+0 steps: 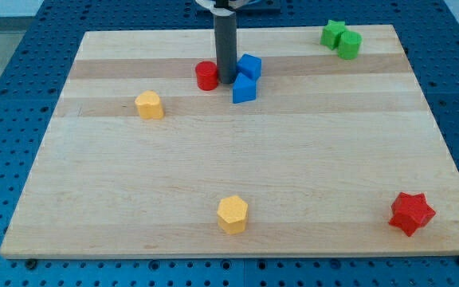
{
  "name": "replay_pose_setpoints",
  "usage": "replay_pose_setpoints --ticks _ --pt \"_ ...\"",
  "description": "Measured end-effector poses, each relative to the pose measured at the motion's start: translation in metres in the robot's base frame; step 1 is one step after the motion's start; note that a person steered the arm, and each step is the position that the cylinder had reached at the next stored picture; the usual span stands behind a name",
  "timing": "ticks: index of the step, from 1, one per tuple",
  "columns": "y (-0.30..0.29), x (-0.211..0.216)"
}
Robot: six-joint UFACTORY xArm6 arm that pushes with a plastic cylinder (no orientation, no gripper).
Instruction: Slide the red circle slightly left and down
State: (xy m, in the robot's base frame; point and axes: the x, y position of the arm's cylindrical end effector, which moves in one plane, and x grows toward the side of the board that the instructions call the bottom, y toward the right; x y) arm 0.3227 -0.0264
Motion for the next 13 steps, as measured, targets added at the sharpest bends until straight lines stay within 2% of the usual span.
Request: replay_pose_setpoints --ticks 4,8,10,13 --pt "-0.123 -0.009" --pt "-0.184 -0.021" --pt "-0.184 -0.002" --pt "-0.187 0.063"
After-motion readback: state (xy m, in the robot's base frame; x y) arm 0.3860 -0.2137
